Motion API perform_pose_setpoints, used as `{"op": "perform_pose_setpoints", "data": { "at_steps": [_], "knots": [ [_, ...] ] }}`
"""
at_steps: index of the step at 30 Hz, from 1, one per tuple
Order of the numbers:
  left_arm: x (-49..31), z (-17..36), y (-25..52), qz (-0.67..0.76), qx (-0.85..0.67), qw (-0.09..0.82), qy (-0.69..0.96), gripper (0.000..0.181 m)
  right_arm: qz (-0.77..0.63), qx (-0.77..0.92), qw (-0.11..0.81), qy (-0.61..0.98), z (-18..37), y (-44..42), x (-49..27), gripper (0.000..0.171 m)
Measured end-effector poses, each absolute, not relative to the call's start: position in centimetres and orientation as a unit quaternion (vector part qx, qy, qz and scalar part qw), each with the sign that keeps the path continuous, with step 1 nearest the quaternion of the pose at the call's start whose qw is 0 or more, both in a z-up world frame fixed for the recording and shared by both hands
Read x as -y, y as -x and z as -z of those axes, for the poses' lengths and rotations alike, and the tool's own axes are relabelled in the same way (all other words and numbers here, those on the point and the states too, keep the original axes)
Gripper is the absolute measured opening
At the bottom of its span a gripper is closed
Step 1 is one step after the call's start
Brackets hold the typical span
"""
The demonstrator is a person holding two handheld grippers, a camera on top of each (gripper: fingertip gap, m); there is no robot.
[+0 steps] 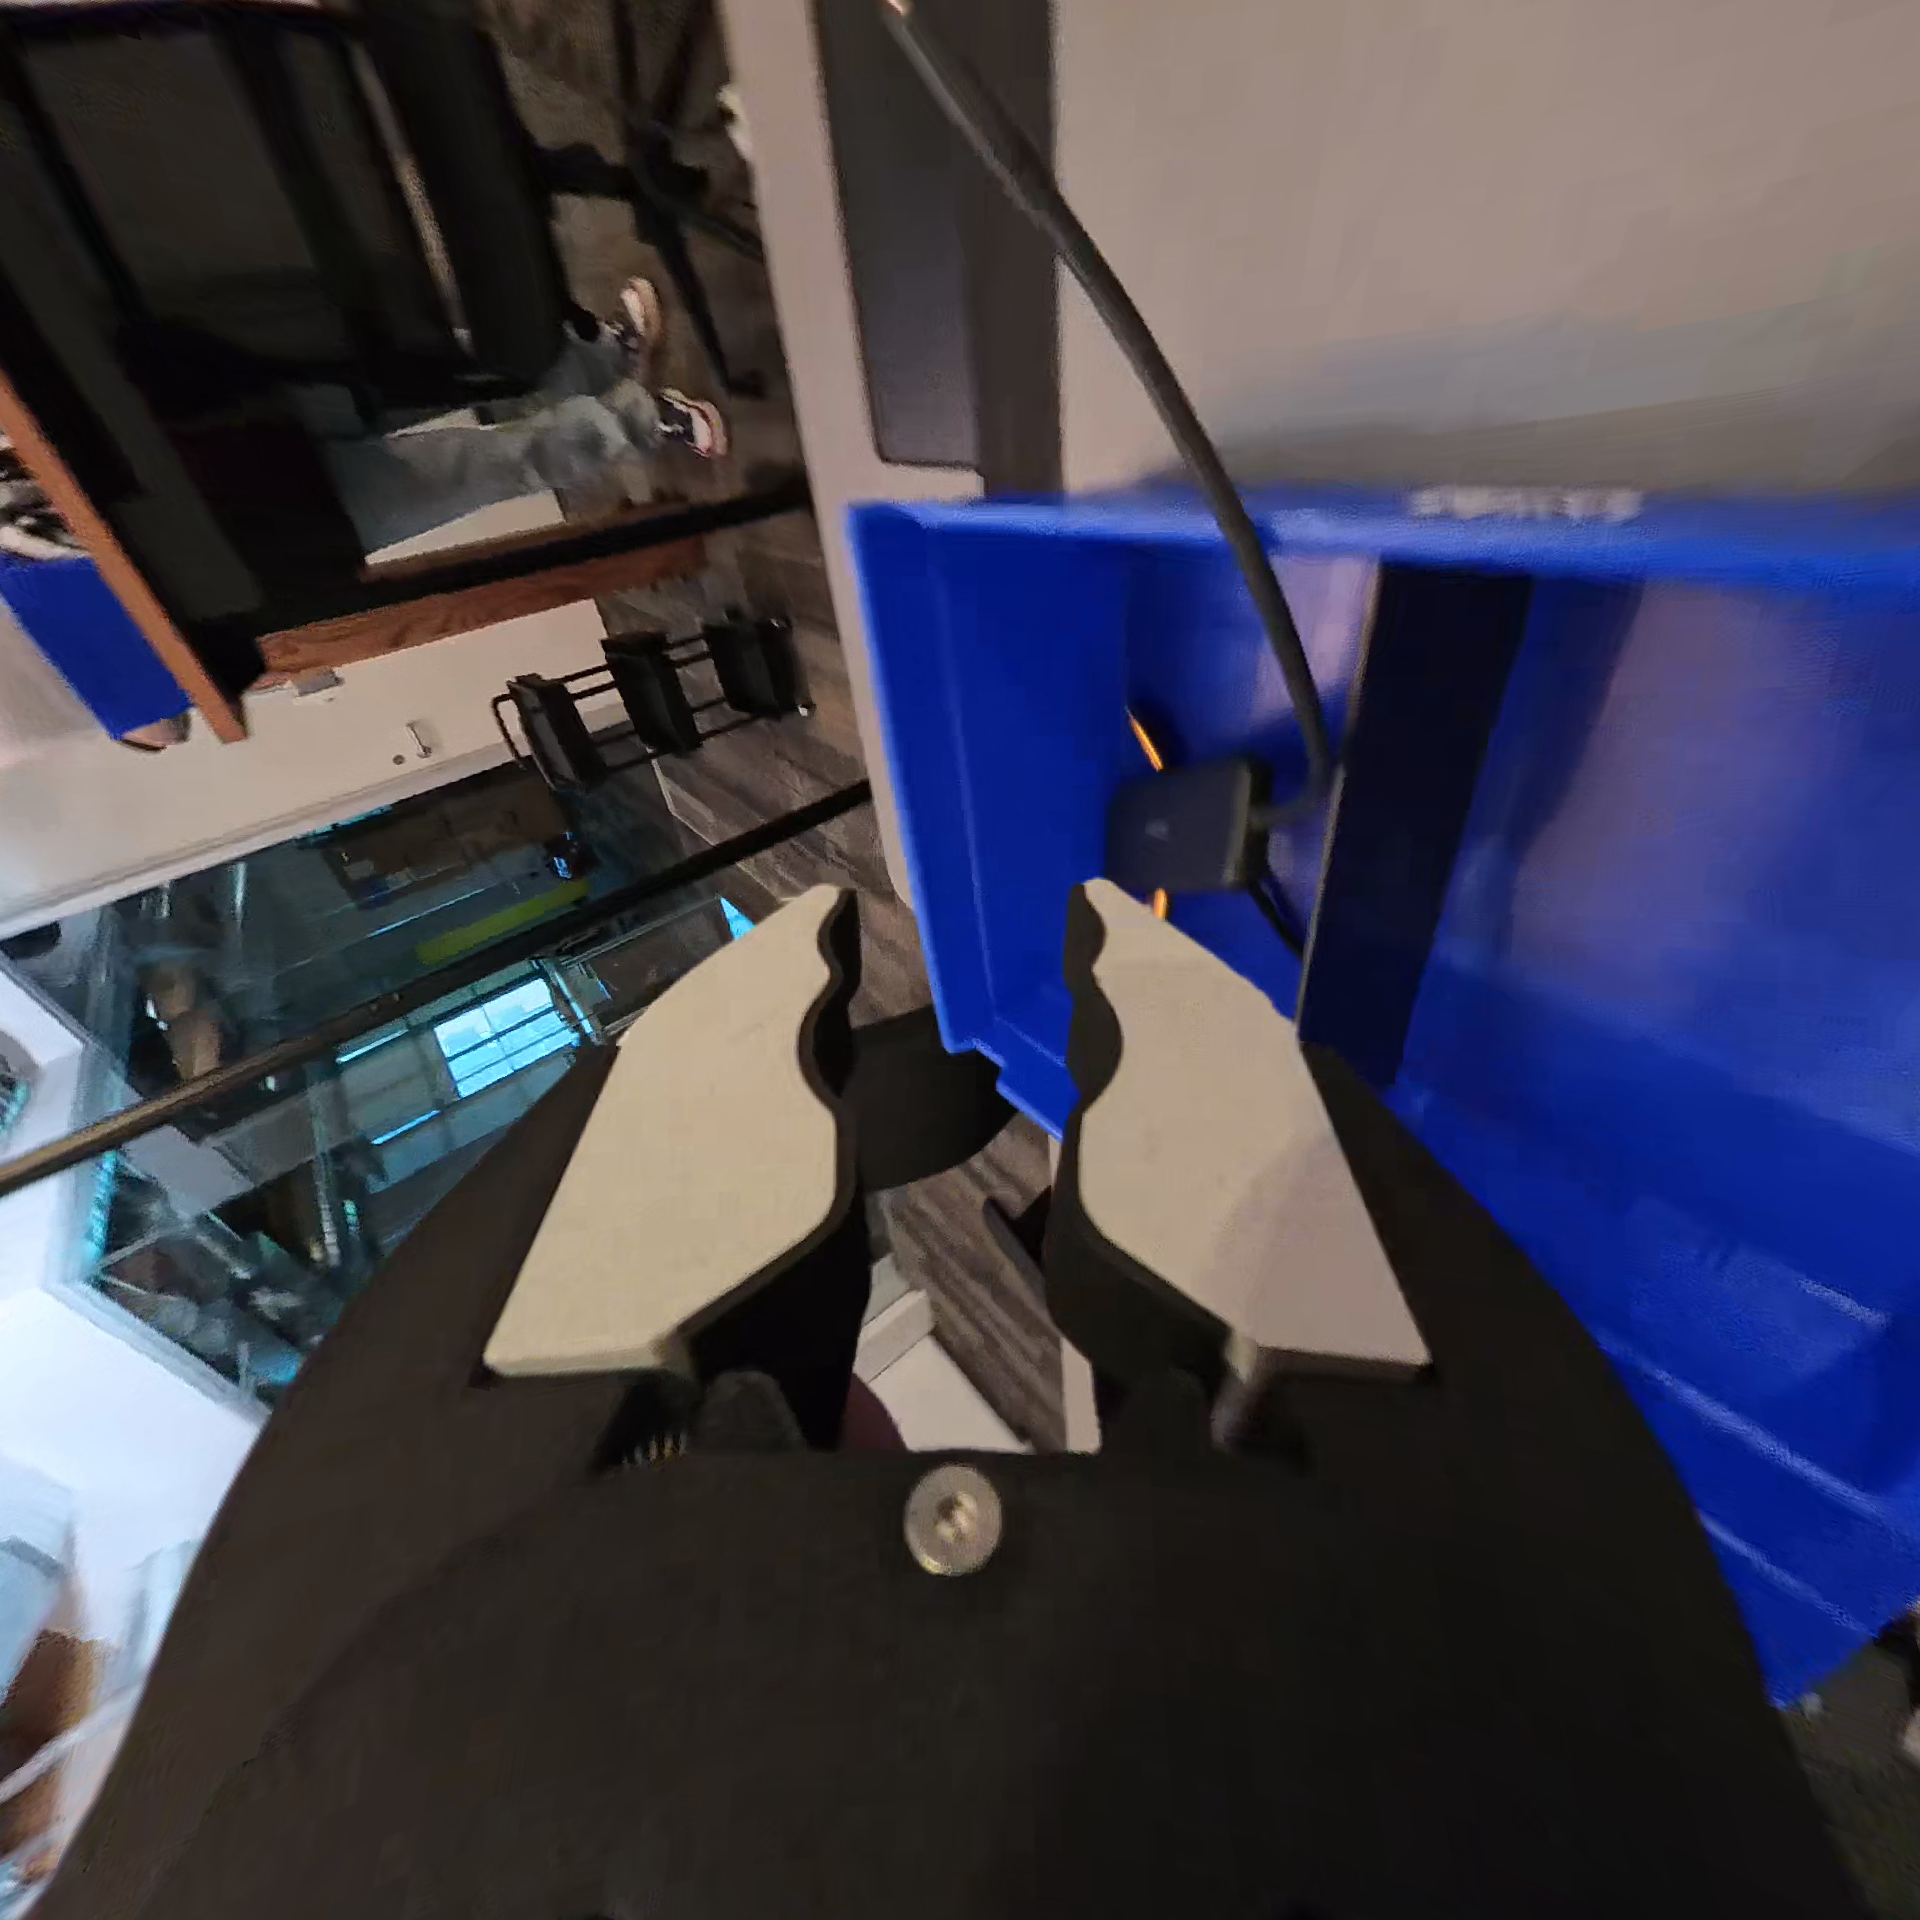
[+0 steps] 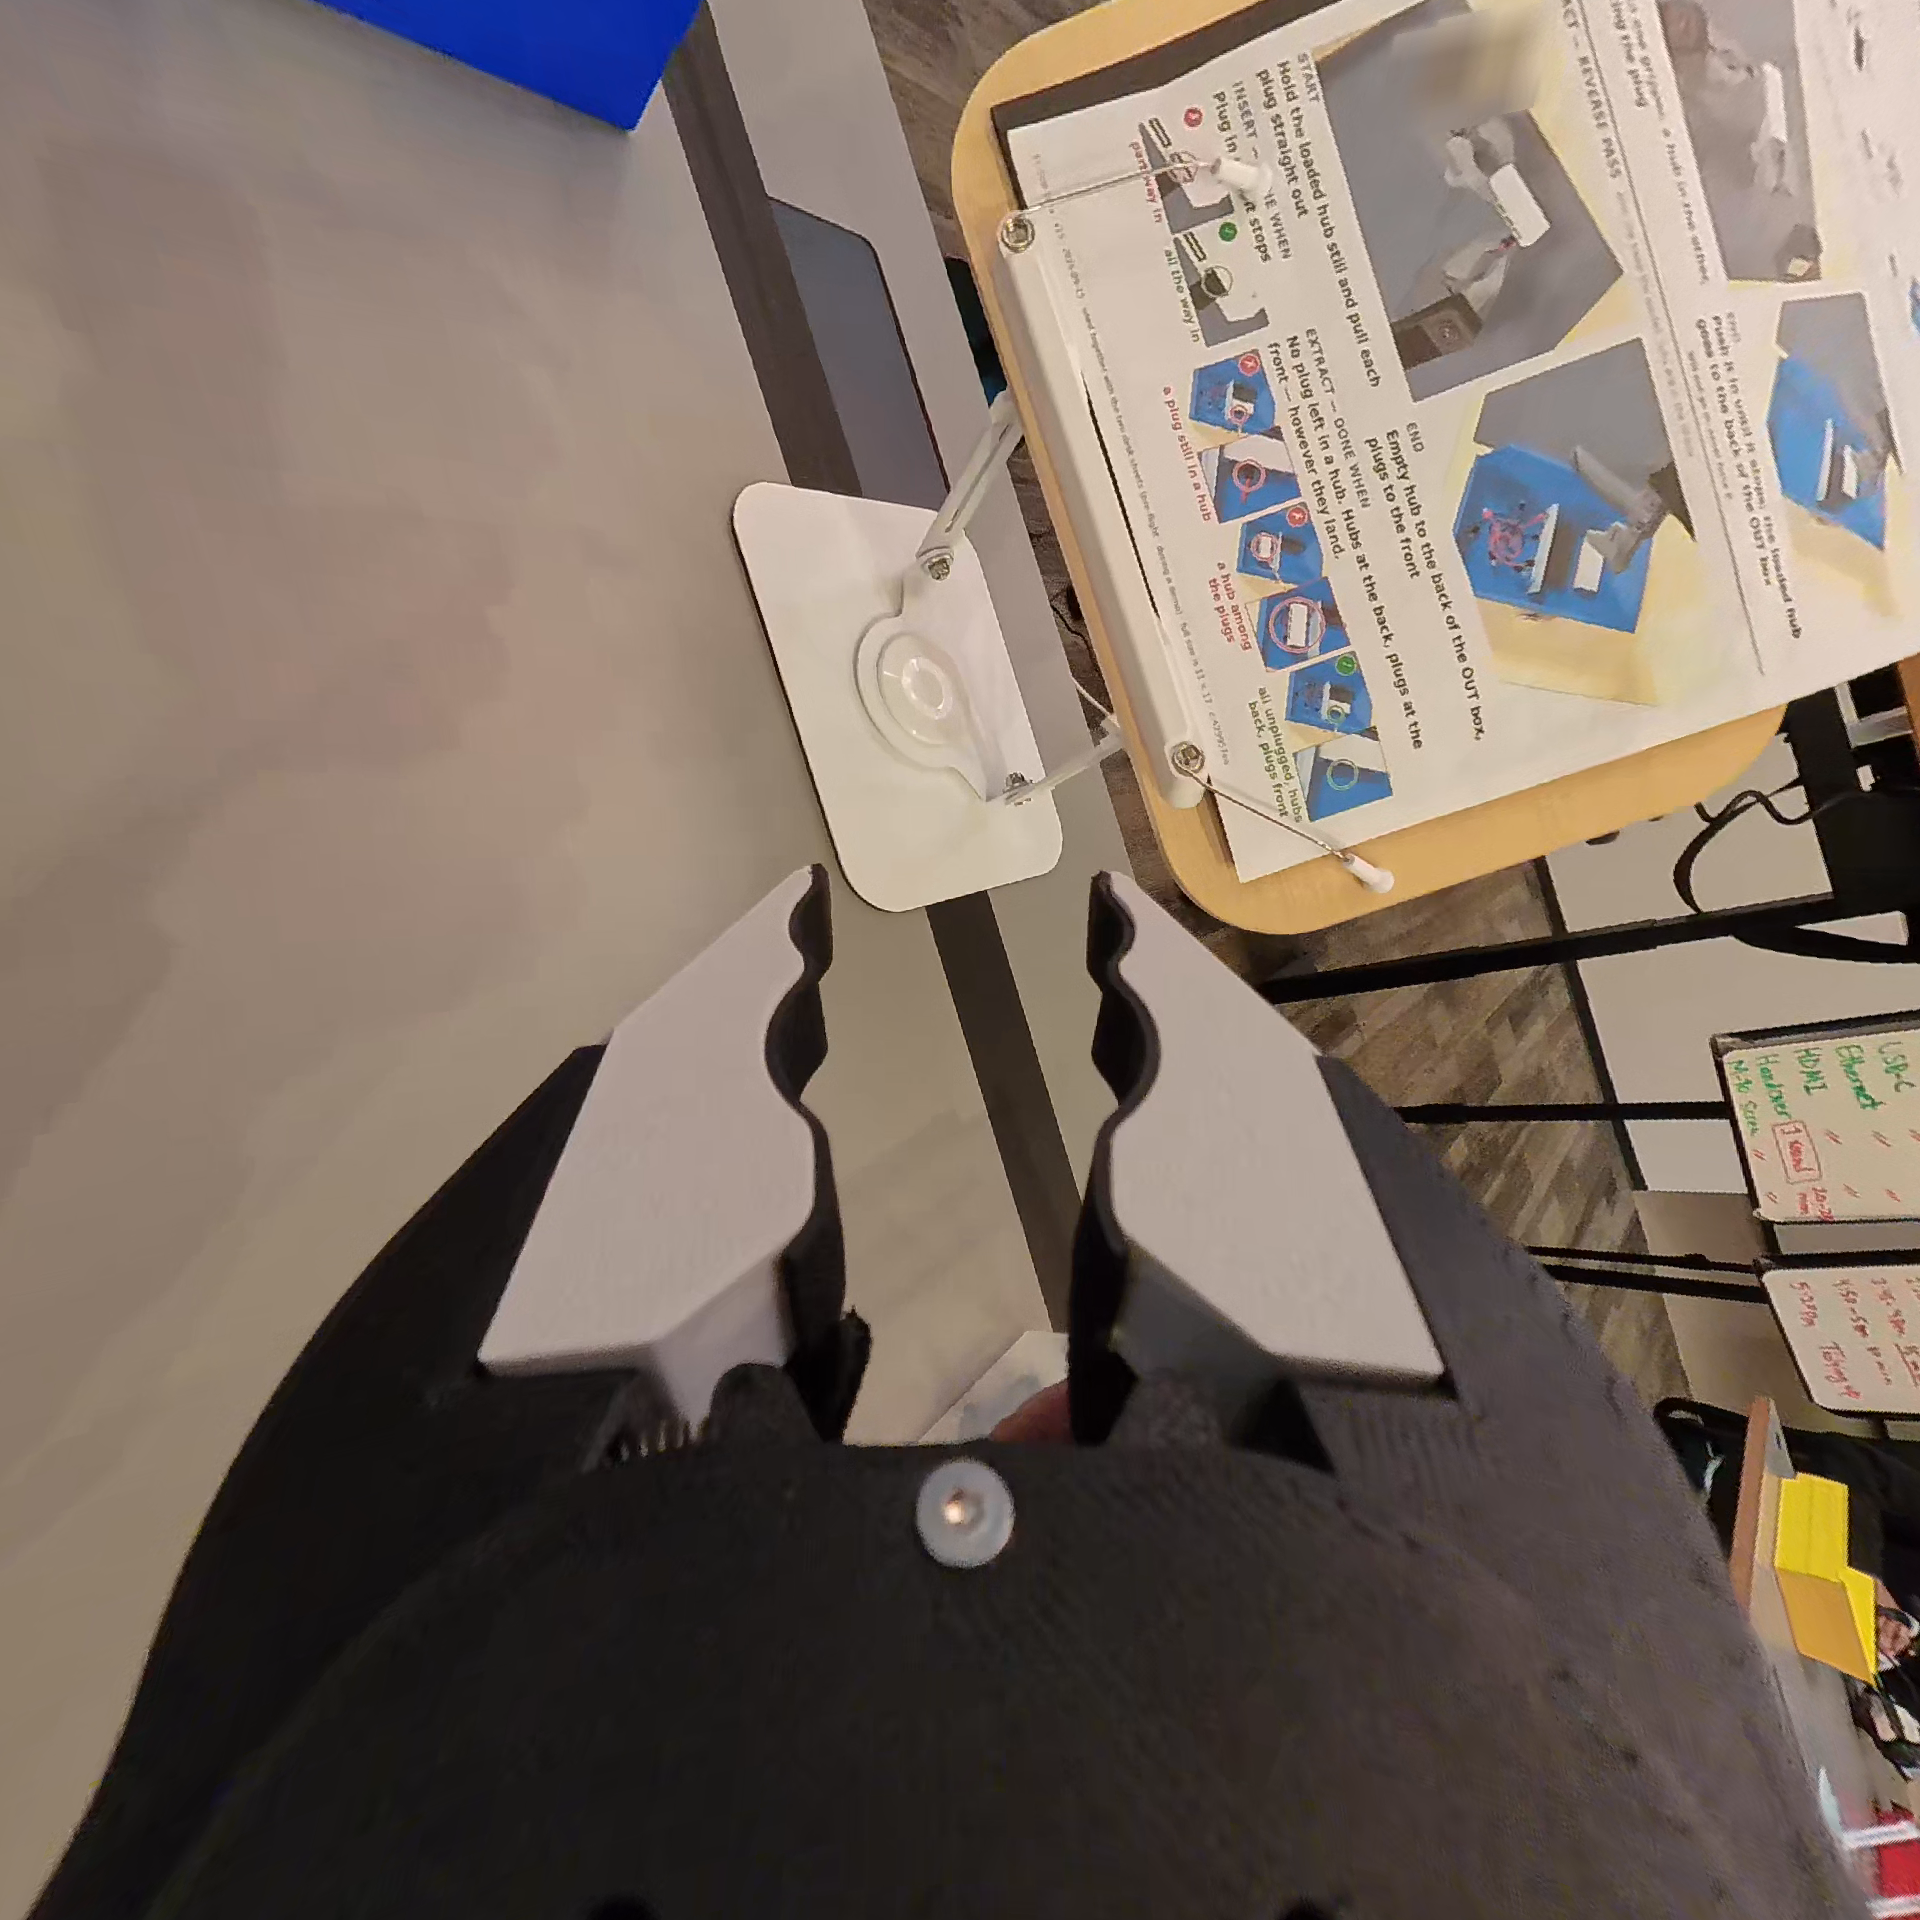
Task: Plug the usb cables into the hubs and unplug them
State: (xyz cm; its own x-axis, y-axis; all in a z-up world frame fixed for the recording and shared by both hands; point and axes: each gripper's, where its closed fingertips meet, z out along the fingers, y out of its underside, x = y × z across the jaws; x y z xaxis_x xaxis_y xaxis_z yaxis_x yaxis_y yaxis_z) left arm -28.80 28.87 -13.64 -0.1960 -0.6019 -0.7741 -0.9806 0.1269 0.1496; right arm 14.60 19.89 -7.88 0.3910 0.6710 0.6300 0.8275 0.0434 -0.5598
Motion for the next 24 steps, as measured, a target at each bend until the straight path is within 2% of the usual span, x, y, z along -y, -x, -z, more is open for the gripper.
{"op": "perform_pose_setpoints", "data": {
  "at_steps": [4,9,13,20,24],
  "knots": [
    [-30.7,16.5,32.6,-0.386,-0.725,0.221,0.526,0.028,0.089,0.551,0.465,0.687,8.4,-14.3,-20.1,0.047],
    [-31.7,19.1,34.5,-0.343,-0.753,0.196,0.527,0.026,0.090,0.553,0.453,0.693,9.3,-14.5,-20.5,0.047],
    [-31.8,21.8,34.7,-0.266,-0.756,0.206,0.562,0.028,0.091,0.552,0.445,0.699,9.8,-15.0,-20.8,0.046],
    [-33.5,23.2,35.2,-0.249,-0.764,0.222,0.552,0.030,0.085,0.546,0.443,0.706,10.2,-15.5,-21.2,0.046],
    [-33.6,23.9,34.5,-0.246,-0.786,0.207,0.528,0.025,0.084,0.547,0.435,0.711,10.8,-15.6,-21.4,0.046]
  ]
}}
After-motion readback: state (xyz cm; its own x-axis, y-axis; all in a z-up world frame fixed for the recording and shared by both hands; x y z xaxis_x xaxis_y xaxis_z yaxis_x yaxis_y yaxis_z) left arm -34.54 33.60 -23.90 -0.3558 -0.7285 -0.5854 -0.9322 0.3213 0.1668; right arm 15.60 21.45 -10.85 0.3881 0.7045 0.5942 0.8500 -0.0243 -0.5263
